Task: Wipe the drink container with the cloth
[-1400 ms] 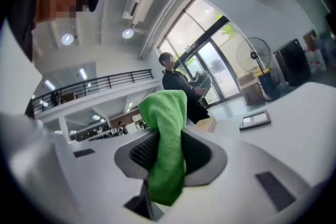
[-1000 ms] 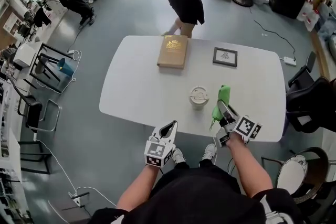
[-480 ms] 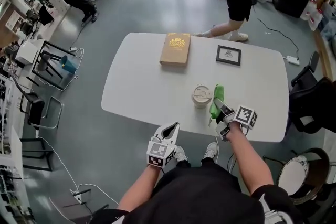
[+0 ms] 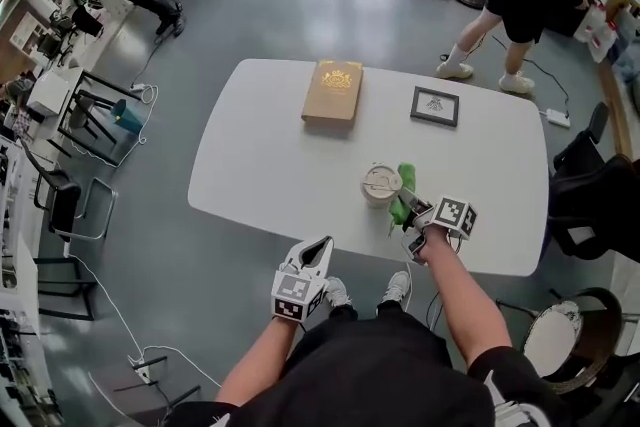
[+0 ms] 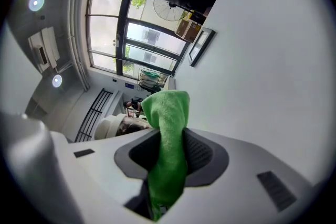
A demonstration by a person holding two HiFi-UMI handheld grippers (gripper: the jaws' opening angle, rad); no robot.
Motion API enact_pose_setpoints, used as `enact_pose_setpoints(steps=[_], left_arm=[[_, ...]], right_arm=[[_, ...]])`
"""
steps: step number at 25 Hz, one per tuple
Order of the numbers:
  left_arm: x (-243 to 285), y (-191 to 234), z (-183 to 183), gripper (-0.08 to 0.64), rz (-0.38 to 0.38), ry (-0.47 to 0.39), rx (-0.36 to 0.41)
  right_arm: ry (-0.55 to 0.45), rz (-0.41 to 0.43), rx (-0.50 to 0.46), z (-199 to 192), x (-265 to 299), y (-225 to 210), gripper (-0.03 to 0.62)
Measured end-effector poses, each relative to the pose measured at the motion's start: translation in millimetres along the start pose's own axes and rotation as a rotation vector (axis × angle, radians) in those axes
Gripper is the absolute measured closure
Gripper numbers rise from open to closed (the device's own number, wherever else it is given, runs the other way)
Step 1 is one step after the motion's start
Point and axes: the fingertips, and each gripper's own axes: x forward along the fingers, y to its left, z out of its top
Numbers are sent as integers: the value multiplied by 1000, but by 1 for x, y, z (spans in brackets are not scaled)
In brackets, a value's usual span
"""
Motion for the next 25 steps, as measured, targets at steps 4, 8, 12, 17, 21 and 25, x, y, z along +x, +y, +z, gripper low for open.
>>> enact_pose_setpoints(steps=[4,8,12,17,21,25], left_arm=[[5,-3,-4,548,-4,8,-7],[8,-2,-3,548,3,12,-6],[9,1,2,548,29,14,-4],[11,-4,3,546,41,16,-7],[15,-10,3,548,49,13,-8],[19,-16,8,548,60,8,-11]], right_arm=[[32,-62,-17,-1,8,-23,476],[61,-146,-47,-6,17,-43,476],[70,-205,-71,-10,22,-57,477],[96,-245,-130,-14,23,-65,479],[84,-264,-253,-4,13,-57,466],[5,-226,-392,20,-11,-26,468]])
